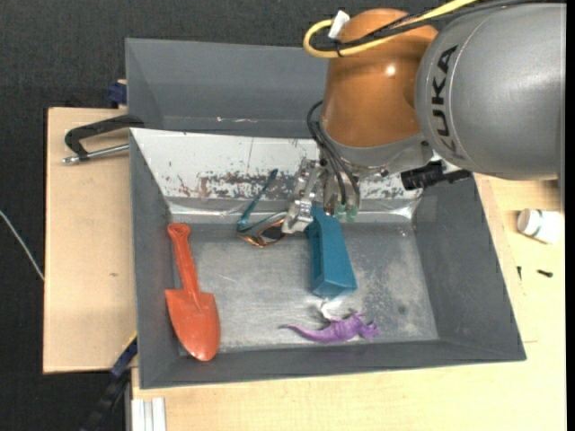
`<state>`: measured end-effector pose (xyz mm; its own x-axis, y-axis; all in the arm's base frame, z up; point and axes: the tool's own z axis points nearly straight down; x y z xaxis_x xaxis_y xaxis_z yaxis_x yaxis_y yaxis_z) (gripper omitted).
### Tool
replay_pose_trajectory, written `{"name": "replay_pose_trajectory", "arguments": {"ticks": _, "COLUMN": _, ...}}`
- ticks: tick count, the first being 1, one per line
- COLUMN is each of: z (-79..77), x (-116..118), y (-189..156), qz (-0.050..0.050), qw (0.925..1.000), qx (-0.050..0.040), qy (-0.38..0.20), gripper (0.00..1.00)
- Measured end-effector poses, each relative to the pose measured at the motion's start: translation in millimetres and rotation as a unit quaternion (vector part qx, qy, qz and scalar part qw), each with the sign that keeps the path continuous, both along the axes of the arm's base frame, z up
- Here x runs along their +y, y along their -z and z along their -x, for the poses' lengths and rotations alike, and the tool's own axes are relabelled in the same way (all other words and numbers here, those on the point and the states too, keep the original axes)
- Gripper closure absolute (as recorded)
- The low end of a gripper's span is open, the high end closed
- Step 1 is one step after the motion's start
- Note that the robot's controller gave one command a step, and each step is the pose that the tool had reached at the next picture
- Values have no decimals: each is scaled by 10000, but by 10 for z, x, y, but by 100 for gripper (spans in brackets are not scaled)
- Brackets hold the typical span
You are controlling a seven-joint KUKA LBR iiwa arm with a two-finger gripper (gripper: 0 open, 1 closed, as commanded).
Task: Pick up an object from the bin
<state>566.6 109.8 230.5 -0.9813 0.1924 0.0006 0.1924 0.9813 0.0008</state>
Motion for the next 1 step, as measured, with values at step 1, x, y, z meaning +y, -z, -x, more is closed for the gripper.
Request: {"name": "replay_pose_trajectory", "arguments": {"ticks": 1, "z": -113, "x": -94, "y": -533, "qz": -1, "qw": 9974, "qx": -28, "qy": -714, "gripper": 100}}
